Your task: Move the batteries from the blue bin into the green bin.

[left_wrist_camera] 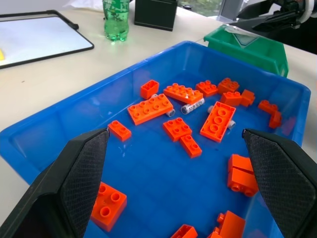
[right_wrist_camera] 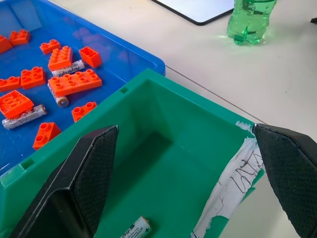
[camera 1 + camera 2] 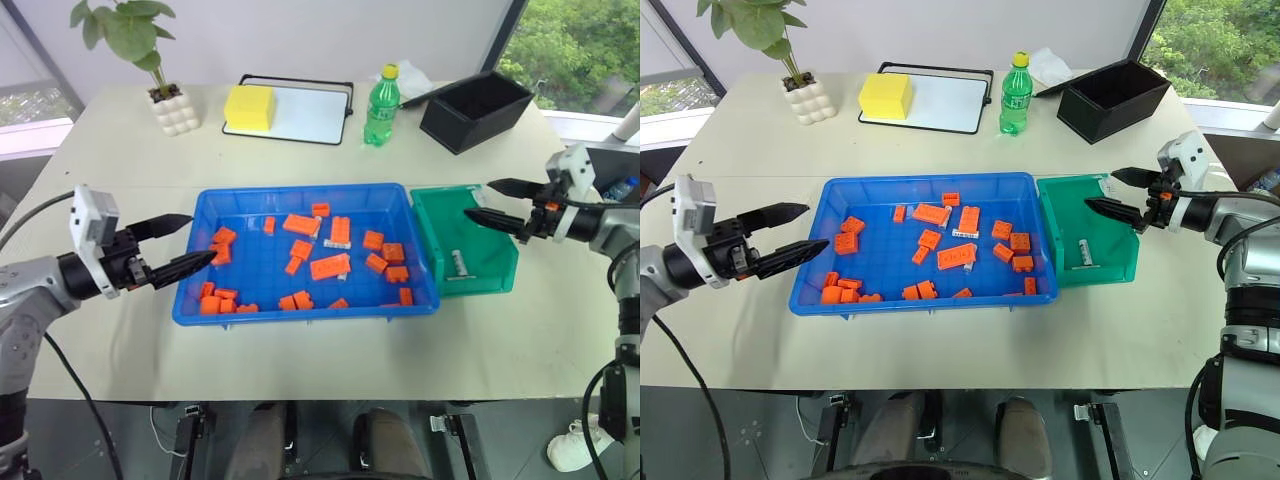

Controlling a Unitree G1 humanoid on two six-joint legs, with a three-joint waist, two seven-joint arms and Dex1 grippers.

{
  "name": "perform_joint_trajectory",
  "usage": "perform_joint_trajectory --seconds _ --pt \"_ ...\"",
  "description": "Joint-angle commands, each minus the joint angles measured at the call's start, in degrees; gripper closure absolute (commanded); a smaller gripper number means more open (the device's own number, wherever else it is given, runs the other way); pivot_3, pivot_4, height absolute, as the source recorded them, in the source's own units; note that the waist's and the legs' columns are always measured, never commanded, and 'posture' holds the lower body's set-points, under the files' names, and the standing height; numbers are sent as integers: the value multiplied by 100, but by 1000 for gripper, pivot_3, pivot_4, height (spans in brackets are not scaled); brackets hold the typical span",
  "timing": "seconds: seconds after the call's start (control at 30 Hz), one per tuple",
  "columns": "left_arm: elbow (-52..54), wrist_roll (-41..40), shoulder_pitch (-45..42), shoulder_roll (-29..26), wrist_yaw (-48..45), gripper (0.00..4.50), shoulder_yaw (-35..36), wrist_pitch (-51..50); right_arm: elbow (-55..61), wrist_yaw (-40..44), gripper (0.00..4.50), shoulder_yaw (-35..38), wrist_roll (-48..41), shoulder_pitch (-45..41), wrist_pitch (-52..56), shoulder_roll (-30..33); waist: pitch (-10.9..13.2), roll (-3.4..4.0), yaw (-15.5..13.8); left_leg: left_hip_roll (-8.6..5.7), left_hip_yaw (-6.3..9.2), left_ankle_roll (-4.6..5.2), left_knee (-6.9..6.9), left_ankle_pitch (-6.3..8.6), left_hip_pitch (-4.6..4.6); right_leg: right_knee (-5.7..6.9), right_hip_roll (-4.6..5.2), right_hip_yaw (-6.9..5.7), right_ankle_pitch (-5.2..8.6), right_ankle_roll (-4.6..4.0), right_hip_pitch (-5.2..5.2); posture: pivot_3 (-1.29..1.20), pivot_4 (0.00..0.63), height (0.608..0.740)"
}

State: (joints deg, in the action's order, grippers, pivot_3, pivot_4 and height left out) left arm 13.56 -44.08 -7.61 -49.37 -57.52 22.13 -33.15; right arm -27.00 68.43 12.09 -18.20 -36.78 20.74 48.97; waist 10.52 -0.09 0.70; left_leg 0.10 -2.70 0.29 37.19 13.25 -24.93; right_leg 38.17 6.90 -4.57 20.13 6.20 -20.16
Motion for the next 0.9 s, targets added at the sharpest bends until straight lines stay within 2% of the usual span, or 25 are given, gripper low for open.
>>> perform_joint_trajectory --seconds 0.03,0.9 --pt "10 60 -94 -40 -60 0 30 113 248 -7 44 68 -96 -11 -6 114 0 0 1 0 0 0 0 0 0 0 0 0 0 0 0 0 150 739" --pt "-9 135 -278 69 181 0 35 89 361 -125 44 -29 -148 -63 -45 -39 0 0 1 0 0 0 0 0 0 0 0 0 0 0 0 0 150 739"
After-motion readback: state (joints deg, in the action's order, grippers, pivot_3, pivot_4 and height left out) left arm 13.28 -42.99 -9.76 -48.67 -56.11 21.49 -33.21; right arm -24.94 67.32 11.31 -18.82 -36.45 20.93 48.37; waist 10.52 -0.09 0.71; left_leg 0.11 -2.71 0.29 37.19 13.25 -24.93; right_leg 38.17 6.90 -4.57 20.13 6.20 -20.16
